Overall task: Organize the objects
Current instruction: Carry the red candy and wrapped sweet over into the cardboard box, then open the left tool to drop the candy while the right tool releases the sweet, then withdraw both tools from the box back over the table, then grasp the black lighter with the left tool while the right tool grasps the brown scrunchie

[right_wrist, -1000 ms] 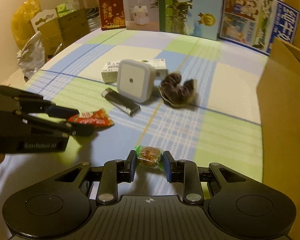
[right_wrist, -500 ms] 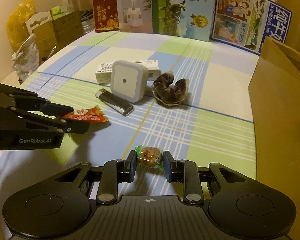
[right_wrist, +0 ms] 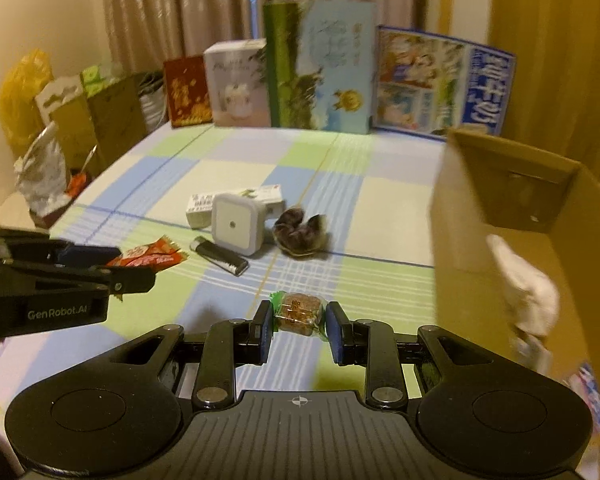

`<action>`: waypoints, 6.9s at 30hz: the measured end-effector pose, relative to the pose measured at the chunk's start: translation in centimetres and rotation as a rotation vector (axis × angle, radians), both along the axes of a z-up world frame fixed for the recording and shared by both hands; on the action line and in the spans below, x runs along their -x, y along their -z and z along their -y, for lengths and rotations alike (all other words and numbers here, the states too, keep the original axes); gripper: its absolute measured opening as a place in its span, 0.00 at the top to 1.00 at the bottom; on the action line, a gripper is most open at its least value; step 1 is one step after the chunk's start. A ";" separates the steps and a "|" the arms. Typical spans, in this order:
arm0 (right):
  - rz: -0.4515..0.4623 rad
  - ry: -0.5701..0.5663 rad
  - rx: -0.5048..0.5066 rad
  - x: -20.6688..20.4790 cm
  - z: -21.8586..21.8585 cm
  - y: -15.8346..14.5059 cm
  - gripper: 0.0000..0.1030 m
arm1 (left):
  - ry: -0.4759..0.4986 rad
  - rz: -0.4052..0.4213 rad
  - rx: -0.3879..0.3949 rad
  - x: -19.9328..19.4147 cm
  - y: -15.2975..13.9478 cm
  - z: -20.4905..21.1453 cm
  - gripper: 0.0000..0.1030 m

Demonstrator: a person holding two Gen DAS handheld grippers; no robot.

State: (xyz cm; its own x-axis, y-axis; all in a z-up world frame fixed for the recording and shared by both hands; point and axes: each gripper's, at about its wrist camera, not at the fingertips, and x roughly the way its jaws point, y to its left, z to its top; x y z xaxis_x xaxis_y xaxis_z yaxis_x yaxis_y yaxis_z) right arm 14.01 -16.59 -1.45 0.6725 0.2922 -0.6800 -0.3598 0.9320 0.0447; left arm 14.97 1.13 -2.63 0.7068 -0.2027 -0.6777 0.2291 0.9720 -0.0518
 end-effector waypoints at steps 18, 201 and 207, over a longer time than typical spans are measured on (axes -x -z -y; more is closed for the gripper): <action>0.100 0.169 -0.040 7.8 9.4 -7.3 0.75 | 0.074 0.086 0.059 8.0 -6.6 7.7 0.69; -0.106 0.088 -0.108 -12.2 -1.5 6.1 0.15 | 0.081 -0.033 -0.043 -10.3 7.6 -2.3 0.01; -0.109 0.093 -0.102 -13.9 -1.3 6.7 0.15 | 0.119 -0.046 -0.077 -12.2 9.6 -1.2 0.01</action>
